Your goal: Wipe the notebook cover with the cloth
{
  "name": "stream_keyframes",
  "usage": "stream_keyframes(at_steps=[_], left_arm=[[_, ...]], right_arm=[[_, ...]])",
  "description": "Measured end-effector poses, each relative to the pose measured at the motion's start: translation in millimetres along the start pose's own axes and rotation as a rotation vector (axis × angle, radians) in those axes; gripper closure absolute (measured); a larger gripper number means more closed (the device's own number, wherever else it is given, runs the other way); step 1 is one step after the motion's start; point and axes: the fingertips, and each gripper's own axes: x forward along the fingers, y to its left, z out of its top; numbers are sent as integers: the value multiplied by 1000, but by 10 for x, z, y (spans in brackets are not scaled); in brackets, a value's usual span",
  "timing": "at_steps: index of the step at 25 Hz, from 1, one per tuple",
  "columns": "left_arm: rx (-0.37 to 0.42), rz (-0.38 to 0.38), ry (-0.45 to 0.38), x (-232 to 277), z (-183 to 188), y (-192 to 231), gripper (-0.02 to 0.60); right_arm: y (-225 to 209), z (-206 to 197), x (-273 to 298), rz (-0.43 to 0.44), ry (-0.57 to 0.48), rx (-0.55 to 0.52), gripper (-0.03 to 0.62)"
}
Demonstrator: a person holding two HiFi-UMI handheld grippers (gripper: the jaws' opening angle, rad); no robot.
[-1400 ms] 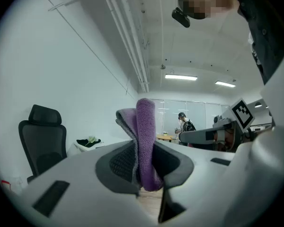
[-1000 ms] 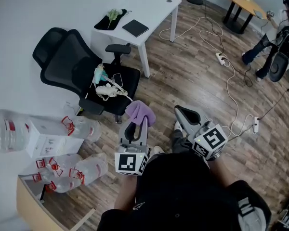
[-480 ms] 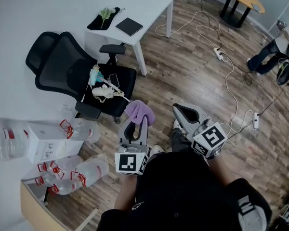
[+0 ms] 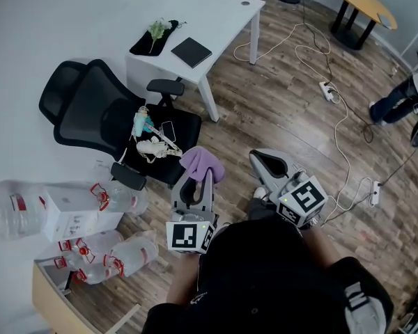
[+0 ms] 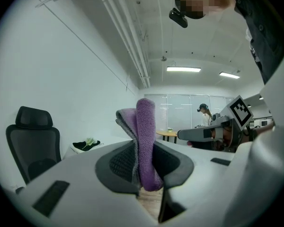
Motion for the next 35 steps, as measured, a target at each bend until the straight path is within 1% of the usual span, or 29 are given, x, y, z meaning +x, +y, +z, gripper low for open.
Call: stream_keyframes(at_steps=[4, 8, 11, 13, 16, 21, 24, 30, 35], left_arm=[[-1, 24, -14, 462, 126, -63, 497], [0, 43, -28, 867, 147, -180, 497], [-16, 48, -30, 1125, 149, -262, 497], [-24, 38, -23, 1259, 123, -314, 497], [-12, 20, -10, 1458, 118, -372, 497], [-8, -8, -11, 1789, 120, -411, 497], [-19, -35, -8, 2000, 58, -344, 497], [6, -105, -5, 2582, 106, -153, 497], [-9, -130, -9, 3036, 188, 184, 497]], right_arm=[[-379, 217, 90, 32, -4, -40, 589], [-794, 328, 39, 40, -13, -49, 589], [-1117, 375, -20, 23, -16, -55, 589], [-1296, 396, -61, 3, -21, -46, 589], [-1520, 418, -109, -28, -32, -21, 589], [-1788, 399, -50, -55, -21, -14, 589], [-1907, 404, 67, -72, -23, -18, 589], [-2297, 449, 402, -122, -25, -22, 589], [-2550, 539, 840, -143, -17, -9, 589]])
